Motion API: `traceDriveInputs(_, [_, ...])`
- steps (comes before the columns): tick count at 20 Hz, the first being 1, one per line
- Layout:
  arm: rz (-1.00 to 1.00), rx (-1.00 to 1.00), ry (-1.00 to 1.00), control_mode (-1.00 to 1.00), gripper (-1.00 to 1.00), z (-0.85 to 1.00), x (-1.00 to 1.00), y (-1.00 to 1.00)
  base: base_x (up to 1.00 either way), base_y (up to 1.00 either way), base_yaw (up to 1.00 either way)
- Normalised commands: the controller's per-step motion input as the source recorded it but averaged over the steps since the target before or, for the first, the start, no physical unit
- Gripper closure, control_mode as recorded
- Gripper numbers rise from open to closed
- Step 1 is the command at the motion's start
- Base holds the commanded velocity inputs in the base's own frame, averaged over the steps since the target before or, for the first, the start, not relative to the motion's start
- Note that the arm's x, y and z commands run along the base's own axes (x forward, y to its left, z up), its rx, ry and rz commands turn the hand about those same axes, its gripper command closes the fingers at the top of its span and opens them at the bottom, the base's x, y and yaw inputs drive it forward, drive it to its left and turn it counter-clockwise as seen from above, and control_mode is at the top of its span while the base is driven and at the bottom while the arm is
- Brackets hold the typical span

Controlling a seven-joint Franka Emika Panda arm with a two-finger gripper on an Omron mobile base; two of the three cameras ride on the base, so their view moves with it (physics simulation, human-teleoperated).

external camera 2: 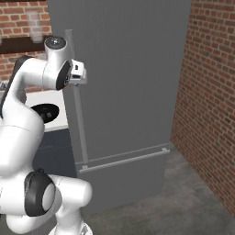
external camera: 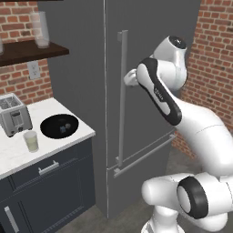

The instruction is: Grab a lemon wedge from the fridge and one ice cube from the ice bowl, and put them in the glass of lemonade.

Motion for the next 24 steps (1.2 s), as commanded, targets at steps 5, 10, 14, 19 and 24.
traceDriveInputs(5, [0.0,0.0,-0.04,-1.0,-1.0,-0.17,0.62,-0.07,0.0,0.0,0.0])
traceDriveInputs(10, [0.0,0.0,-0.05,-1.0,-1.0,-0.24,0.44,0.0,0.0,0.0,0.0])
traceDriveInputs(14, [0.0,0.0,-0.02,-1.0,-1.0,-0.29,0.4,0.0,0.0,0.0,0.0])
traceDriveInputs(19, [0.02,0.0,0.0,-1.0,-1.0,-0.25,0.38,0.0,0.0,0.0,0.0])
traceDriveInputs(24, [0.07,0.0,0.0,-1.0,-1.0,-0.12,0.26,0.01,0.0,0.0,0.0])
